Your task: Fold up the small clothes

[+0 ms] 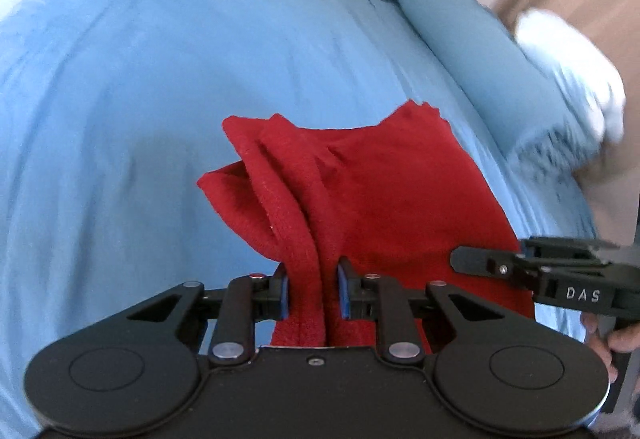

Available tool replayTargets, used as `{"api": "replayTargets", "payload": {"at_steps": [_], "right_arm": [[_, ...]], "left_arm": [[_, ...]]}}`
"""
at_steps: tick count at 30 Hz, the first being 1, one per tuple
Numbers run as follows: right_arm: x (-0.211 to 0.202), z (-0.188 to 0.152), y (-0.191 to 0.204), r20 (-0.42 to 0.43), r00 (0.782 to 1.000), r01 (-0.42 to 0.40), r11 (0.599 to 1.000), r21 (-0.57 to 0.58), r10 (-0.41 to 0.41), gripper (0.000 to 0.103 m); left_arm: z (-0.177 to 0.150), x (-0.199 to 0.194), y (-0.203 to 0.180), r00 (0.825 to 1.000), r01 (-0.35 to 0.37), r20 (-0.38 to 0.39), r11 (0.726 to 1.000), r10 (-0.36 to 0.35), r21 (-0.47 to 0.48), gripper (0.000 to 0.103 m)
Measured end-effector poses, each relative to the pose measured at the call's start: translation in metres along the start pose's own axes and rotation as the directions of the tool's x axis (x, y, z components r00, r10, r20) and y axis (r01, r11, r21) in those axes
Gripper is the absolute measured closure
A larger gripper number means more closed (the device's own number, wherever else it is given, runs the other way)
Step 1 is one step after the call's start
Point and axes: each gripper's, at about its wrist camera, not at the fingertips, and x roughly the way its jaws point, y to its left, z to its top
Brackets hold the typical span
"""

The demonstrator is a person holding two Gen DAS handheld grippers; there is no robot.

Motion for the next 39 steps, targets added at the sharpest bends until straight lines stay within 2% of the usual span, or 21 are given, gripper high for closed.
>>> {"api": "replayTargets", "payload": {"at_steps": [5,8,10,13,17,18,20,21,24,27,31,36,39], "right_arm": [[-0.015,-0.061,-0.026,-0.042,0.999,0.033,0.999,0.003,-0.033,0.063],[-0.006,-0.089,-0.045,-0.041,0.998,0.043,0.999,0.033,-0.041,0.063],[-0.001,-0.105,-0.057,-0.032,0.998,0.059,0.997,0.043,-0.057,0.063],[0.004,-0.118,-0.071,-0.026,0.998,0.055,0.996,0.070,-0.054,0.061],[0.006,-0.124,-0.076,-0.030,0.998,0.055,0.996,0.066,-0.053,0.060],[0.007,-0.122,-0.076,-0.034,0.998,0.056,0.997,0.061,-0.054,0.057],[0.008,-0.116,-0.073,-0.044,0.997,0.066,0.996,0.056,-0.063,0.049],[0.006,-0.114,-0.074,-0.047,0.996,0.077,0.995,0.059,-0.074,0.040],[-0.005,-0.111,-0.071,-0.030,0.995,0.096,0.993,0.067,-0.094,0.025],[-0.016,-0.110,-0.070,0.008,0.988,0.155,0.987,0.041,-0.155,0.020],[-0.011,-0.111,-0.079,-0.003,0.976,0.216,0.975,0.049,-0.216,0.020],[0.002,-0.117,-0.088,-0.021,0.971,0.239,0.970,0.052,-0.239,0.020],[-0.005,-0.114,-0.084,-0.001,0.972,0.237,0.970,0.062,-0.237,0.020]], "left_arm": [[-0.043,0.043,-0.026,0.999,0.007,-0.054,0.999,-0.005,0.033,0.079],[-0.068,0.061,-0.033,0.998,-0.030,-0.055,0.999,0.032,0.043,0.079],[-0.076,0.070,-0.035,0.996,-0.077,-0.043,0.995,0.080,0.056,0.079],[-0.079,0.077,-0.032,0.995,-0.089,-0.043,0.995,0.091,0.040,0.078],[-0.078,0.081,-0.034,0.993,-0.108,-0.045,0.992,0.111,0.068,0.076],[-0.081,0.079,-0.036,0.992,-0.111,-0.046,0.991,0.115,0.071,0.072],[-0.079,0.073,-0.034,0.990,-0.128,-0.047,0.990,0.131,0.062,0.061],[-0.080,0.068,-0.033,0.989,-0.140,-0.040,0.989,0.143,0.054,0.051],[-0.080,0.051,-0.036,0.982,-0.186,0.013,0.981,0.186,0.045,0.021],[-0.081,0.046,-0.031,0.973,-0.230,0.034,0.973,0.229,0.038,0.019],[-0.087,0.060,-0.017,0.965,-0.263,-0.003,0.965,0.263,0.015,0.019],[-0.093,0.076,-0.008,0.957,-0.288,-0.034,0.957,0.289,0.028,0.019],[-0.088,0.065,-0.011,0.958,-0.287,-0.016,0.958,0.287,0.020,0.021]]}}
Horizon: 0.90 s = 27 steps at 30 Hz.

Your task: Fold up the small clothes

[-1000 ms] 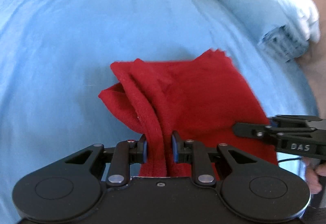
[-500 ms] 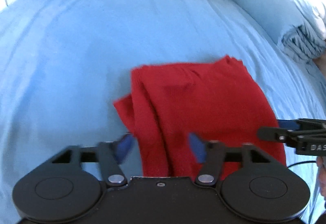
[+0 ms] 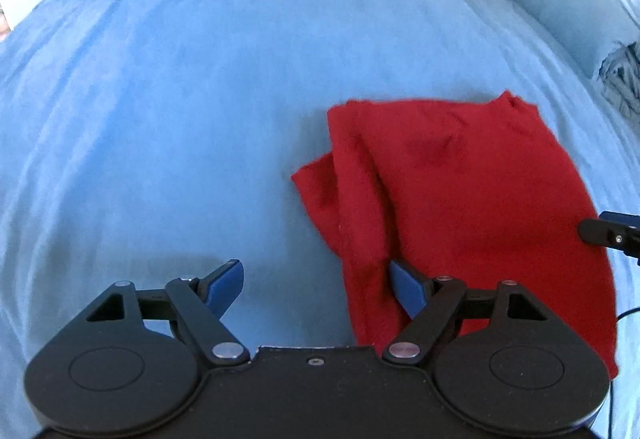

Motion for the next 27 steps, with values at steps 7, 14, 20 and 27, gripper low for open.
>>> {"api": "replayTargets", "payload": {"at_steps": [7,14,20,27], "right_arm": [[-0.079,0.029,0.019,0.109,0.993,0.047,0.999,-0.005,-0.046,0.011],[-0.220,0.060,0.061,0.247,0.957,0.168,0.985,-0.041,-0.153,0.000],[-0.344,0.065,0.089,0.281,0.937,0.222,0.975,-0.026,-0.206,0.000],[-0.432,0.039,0.126,0.161,0.953,0.265,0.964,-0.019,-0.258,0.000]], "left_arm": [[0.019,-0.095,-0.008,0.991,-0.030,0.128,0.999,0.031,-0.012,0.018],[0.026,-0.255,-0.030,0.949,-0.142,0.282,0.990,0.138,-0.007,0.000],[0.011,-0.380,-0.043,0.932,-0.154,0.319,0.985,0.170,-0.075,0.000],[-0.019,-0.454,-0.066,0.942,-0.215,0.254,0.976,0.219,-0.047,0.000]]}}
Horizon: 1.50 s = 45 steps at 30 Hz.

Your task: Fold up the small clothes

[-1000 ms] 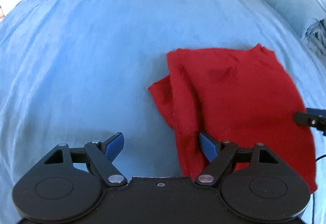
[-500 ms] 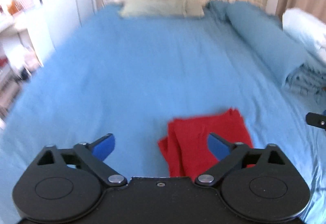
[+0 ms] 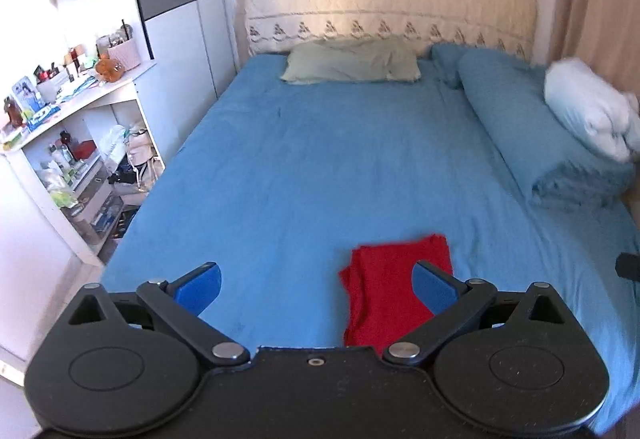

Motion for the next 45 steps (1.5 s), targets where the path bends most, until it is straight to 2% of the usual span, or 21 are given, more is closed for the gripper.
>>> {"api": "replayTargets", "payload": {"at_steps": [5,10,15,23,45], "right_arm": [[-0.032,-0.022,0.008,-0.081,0.997,-0.006,1.000,0.012,0.007,0.000],[-0.045,-0.047,0.021,-0.146,0.989,0.011,1.000,0.024,-0.008,0.000],[-0.055,-0.060,0.035,-0.161,0.987,0.029,1.000,0.013,-0.026,0.000],[-0.060,-0.067,0.046,-0.182,0.983,0.040,0.999,0.022,-0.035,0.000],[-0.069,-0.070,0.039,-0.181,0.982,0.057,0.997,0.057,-0.046,0.000]], "left_arm": [[-0.024,-0.018,-0.002,0.997,-0.007,-0.077,1.000,0.010,0.030,0.000],[-0.044,-0.021,0.004,0.990,0.014,-0.138,0.999,-0.010,0.032,0.000],[-0.053,-0.024,0.006,0.990,0.014,-0.139,0.999,-0.008,0.045,0.000],[-0.053,-0.032,0.012,0.989,0.032,-0.147,0.999,-0.030,0.014,0.000],[-0.054,-0.042,0.010,0.994,0.033,-0.109,0.998,-0.027,0.054,0.000]]}}
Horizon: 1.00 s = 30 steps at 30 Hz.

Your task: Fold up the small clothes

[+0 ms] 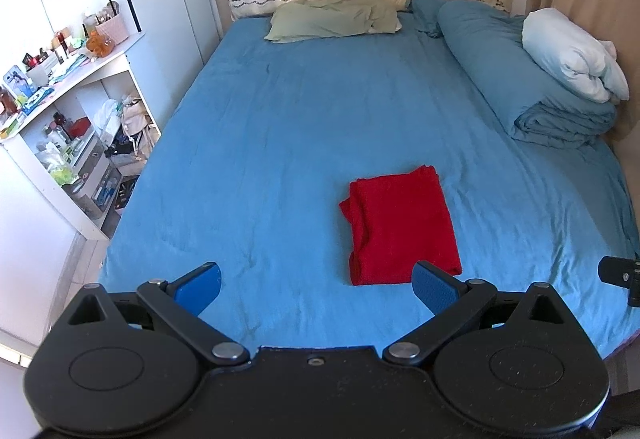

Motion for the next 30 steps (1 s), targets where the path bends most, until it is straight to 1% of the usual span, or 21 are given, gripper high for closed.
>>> {"api": "replayTargets", "payload": {"at_steps": [6,15,23,30], "right_arm": [[0.002,0.002,-0.002,-0.005,1.000,-0.003,1.000,0.002,0.003,0.000],[0.005,0.003,-0.004,-0.013,1.000,-0.011,1.000,0.010,0.011,0.000],[0.006,0.004,-0.006,-0.011,1.000,-0.013,1.000,0.012,0.013,0.000],[0.008,0.004,-0.008,-0.014,1.000,-0.014,1.000,0.014,0.015,0.000]], "left_arm": [[0.002,0.000,0.001,1.000,0.000,0.007,1.000,0.000,0.006,0.000],[0.003,0.002,0.000,1.000,0.001,-0.002,1.000,-0.001,0.018,0.000],[0.004,0.002,0.006,1.000,0.016,0.007,1.000,-0.016,-0.009,0.000],[0.004,0.004,0.011,1.000,0.010,0.003,1.000,-0.010,-0.002,0.000]]}}
